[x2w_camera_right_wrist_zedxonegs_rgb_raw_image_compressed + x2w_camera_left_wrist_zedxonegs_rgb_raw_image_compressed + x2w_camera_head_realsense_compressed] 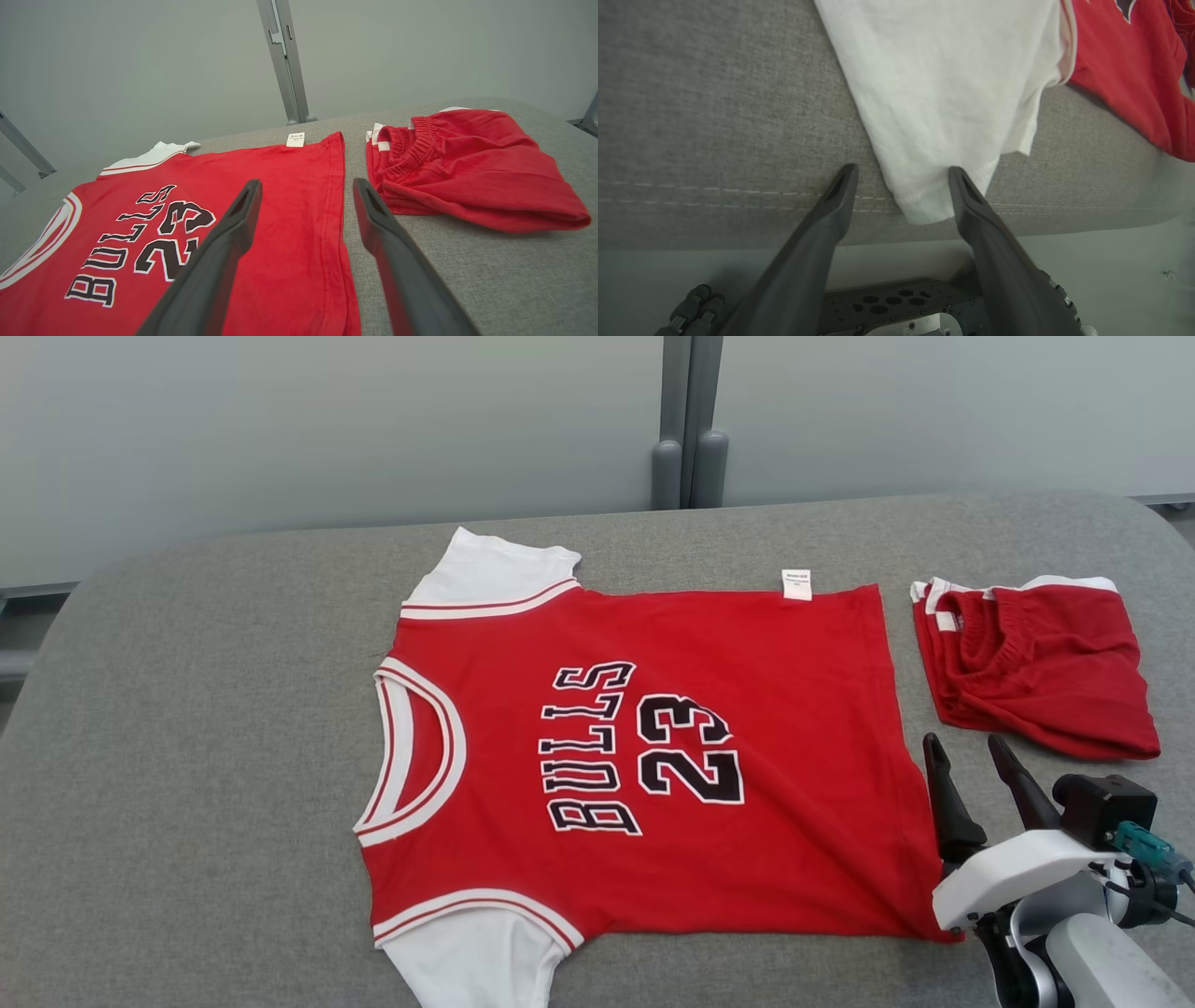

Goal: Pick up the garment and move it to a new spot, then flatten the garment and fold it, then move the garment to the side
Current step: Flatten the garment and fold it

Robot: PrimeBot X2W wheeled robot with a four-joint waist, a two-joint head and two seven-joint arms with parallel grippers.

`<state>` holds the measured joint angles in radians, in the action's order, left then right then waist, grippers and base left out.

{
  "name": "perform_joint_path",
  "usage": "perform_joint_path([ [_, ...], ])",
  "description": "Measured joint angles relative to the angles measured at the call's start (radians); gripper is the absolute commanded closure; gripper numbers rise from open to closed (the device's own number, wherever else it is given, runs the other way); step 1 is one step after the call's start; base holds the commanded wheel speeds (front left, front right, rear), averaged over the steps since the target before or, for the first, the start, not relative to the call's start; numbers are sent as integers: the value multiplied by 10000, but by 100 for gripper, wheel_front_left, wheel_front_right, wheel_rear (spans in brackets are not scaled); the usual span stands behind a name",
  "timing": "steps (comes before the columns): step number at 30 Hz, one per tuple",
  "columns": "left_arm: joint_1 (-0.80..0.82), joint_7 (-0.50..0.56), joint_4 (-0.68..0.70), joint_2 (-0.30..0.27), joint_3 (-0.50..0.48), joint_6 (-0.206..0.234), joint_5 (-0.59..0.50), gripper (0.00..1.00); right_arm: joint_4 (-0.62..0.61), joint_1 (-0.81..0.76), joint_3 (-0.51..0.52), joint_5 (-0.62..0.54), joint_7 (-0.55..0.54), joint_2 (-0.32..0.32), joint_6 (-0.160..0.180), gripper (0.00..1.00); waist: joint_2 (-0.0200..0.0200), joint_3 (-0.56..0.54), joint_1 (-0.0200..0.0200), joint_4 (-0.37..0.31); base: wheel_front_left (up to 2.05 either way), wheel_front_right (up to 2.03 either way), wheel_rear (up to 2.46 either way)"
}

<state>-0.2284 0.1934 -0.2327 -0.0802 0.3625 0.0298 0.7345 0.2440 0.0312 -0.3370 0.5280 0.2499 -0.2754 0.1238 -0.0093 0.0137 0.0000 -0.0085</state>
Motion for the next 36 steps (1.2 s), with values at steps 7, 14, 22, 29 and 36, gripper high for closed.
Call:
perform_joint_path([
  [7, 107, 6, -127, 8, -17, -2, 79, 66, -12, 2, 63, 0, 0, -2, -4, 0, 0, 59, 0, -87, 0, 0, 0],
  [14, 312, -56, 209, 38, -94, -54, 238, 100, 0, -39, 288, 119, 0, -23, -77, 0, 0, 133, 0, -166, 0, 0, 0],
  [22, 643, -443, 1522, 113, -723, -479, 1208, 100, 15, -1176, 598, 1519, -100, 253, -662, 0, 0, 156, 0, -12, 0, 0, 0],
  [29, 889, -989, 2579, 117, -1361, -667, 1440, 100, 0, -1871, 552, 2291, -702, 301, -1068, 0, 0, 108, 0, 23, 0, 0, 0],
  [36, 872, -1047, 2744, 119, -1289, -679, 1521, 100, 383, -2276, 393, 2635, -1172, 339, -1252, 0, 0, 59, 0, -42, 0, 0, 0],
])
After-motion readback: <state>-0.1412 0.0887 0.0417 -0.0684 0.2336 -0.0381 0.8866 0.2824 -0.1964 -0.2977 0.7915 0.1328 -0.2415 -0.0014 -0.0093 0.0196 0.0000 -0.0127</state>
